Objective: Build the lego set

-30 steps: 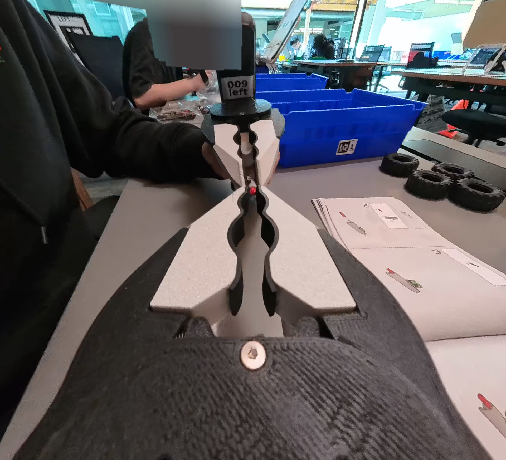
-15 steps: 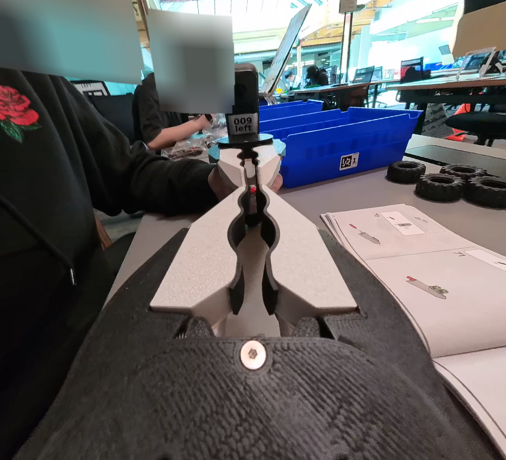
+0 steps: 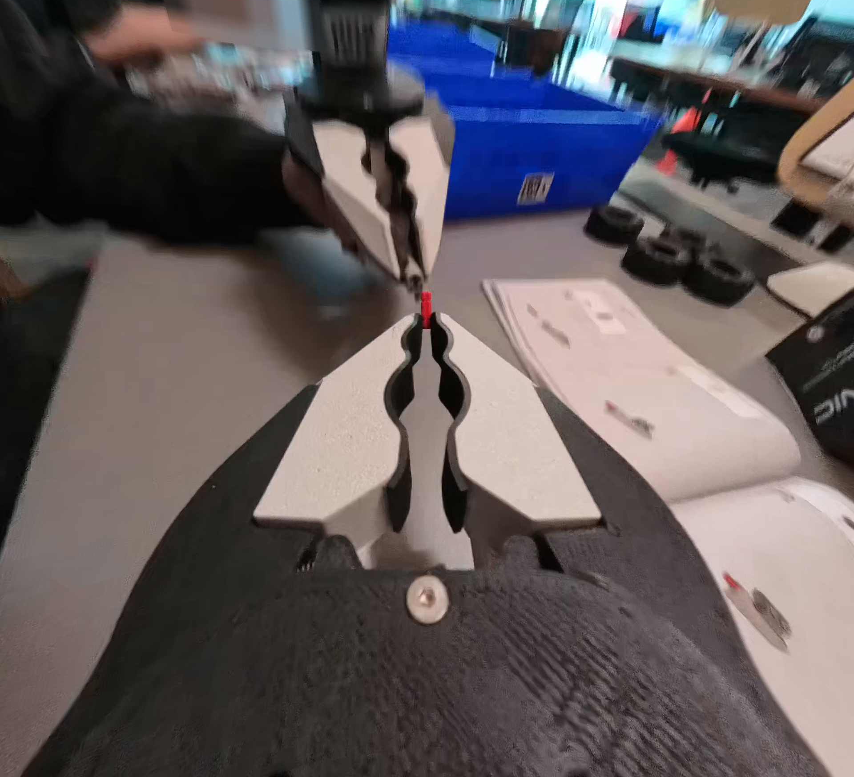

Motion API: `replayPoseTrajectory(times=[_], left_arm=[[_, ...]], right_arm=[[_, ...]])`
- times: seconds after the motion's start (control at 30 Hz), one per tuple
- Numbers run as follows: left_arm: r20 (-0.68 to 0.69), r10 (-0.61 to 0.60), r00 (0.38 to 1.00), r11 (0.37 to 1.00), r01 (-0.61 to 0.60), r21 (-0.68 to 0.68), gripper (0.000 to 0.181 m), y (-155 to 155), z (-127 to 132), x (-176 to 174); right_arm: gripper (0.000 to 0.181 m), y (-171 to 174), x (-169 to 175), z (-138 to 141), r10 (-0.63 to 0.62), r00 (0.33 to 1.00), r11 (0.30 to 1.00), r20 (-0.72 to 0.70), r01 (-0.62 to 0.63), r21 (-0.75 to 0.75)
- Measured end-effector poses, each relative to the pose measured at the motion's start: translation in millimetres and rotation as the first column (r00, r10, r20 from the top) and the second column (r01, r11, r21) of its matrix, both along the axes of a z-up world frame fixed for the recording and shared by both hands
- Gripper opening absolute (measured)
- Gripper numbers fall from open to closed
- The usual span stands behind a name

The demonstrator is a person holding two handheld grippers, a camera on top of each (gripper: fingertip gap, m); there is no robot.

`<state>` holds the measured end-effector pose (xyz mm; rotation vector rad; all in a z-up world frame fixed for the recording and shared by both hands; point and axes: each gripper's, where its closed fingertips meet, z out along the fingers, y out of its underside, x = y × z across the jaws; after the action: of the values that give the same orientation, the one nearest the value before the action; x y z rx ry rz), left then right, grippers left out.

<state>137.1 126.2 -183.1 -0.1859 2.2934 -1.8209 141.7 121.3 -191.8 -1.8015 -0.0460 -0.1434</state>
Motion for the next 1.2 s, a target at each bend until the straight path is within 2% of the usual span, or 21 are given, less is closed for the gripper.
replayPoseTrajectory(times=[0.13, 0.2, 0.3, 0.8, 0.97, 1.2], left_arm=[[0.055, -0.017, 0.998, 0.963, 0.001, 0.27, 0.004, 8, -32, 0], [0.056, -0.043, 0.998, 0.931, 0.02, 0.363, 0.004, 4, -47, -5], [0.002, -0.065, 0.998, 0.907, 0.058, 0.417, 0.004, -2, -63, -12], [-0.068, -0.043, 0.997, 0.898, 0.069, 0.435, 0.004, 1, -74, -11], [-0.097, -0.022, 0.995, 0.896, 0.063, 0.44, 0.004, 3, -78, -9], [-0.109, -0.018, 0.994, 0.929, 0.057, 0.366, 0.004, 1, -67, -6]], right_arm=[[0.003, -6, -6, -49, 0.04, 0.998, 0.951, 0.042, -0.025, -0.31], [0.003, -5, -9, -61, 0.055, 0.998, 0.923, 0.042, -0.035, -0.382], [0.003, -6, -13, -75, 0.076, 0.997, 0.884, -0.008, -0.071, -0.462], [0.003, -5, -14, -76, 0.083, 0.994, 0.88, -0.078, -0.11, -0.462], [0.003, -4, -14, -73, 0.115, 0.993, 0.891, 0.041, -0.084, -0.447], [0.003, 1, -9, -50, 0.082, 0.99, 0.949, 0.112, -0.043, -0.313]])
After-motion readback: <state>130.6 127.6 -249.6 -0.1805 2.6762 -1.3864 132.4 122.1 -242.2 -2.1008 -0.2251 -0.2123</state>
